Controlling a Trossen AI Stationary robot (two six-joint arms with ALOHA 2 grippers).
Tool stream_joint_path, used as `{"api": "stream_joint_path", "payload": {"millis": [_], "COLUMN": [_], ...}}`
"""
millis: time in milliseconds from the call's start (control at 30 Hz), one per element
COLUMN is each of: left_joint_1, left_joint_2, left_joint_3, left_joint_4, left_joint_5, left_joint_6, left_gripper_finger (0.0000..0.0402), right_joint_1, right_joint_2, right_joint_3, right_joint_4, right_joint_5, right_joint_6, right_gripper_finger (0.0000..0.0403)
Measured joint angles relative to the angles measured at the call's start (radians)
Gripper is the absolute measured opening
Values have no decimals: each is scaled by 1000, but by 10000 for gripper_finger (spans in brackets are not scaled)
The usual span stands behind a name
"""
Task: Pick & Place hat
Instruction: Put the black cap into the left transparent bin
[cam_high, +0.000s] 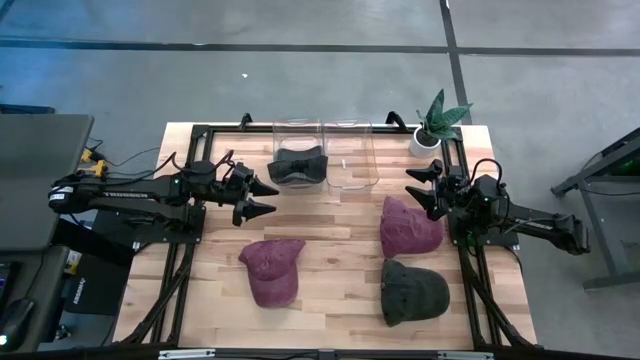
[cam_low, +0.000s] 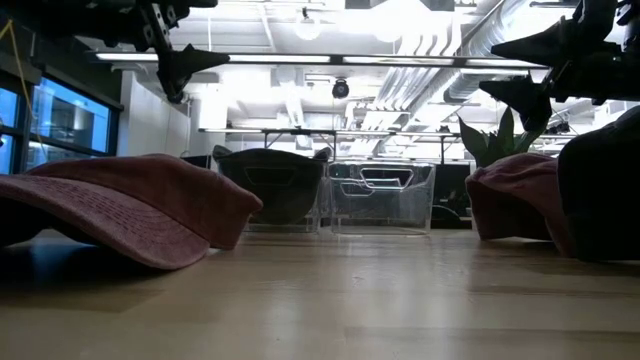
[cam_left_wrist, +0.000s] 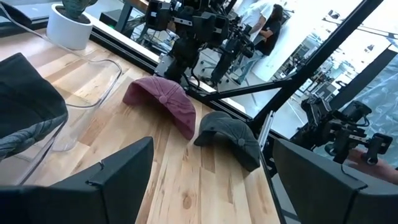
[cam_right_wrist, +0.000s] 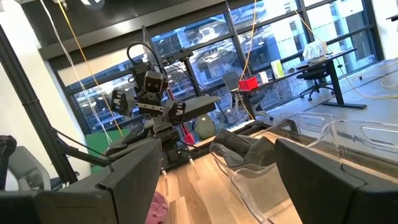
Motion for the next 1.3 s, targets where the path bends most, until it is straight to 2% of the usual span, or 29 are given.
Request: {"api": "stream_joint_path", "payload": {"millis": [500,933,1300], "left_joint_1": [0,0,0], "left_joint_2": [0,0,0], "left_joint_3": [0,1,1], "left_joint_4": [0,-3,-3], "left_joint_5": [1,4,3], "left_joint_6": [0,1,1], "left_gripper_finger": [323,323,323], "right_joint_1": [0,0,0], "right_joint_2": [0,0,0], "right_joint_3": [0,0,0], "right_joint_4": [0,0,1], "right_joint_5": [0,0,-23], "right_joint_6": [1,190,195], "right_gripper_finger": [307,307,307]}}
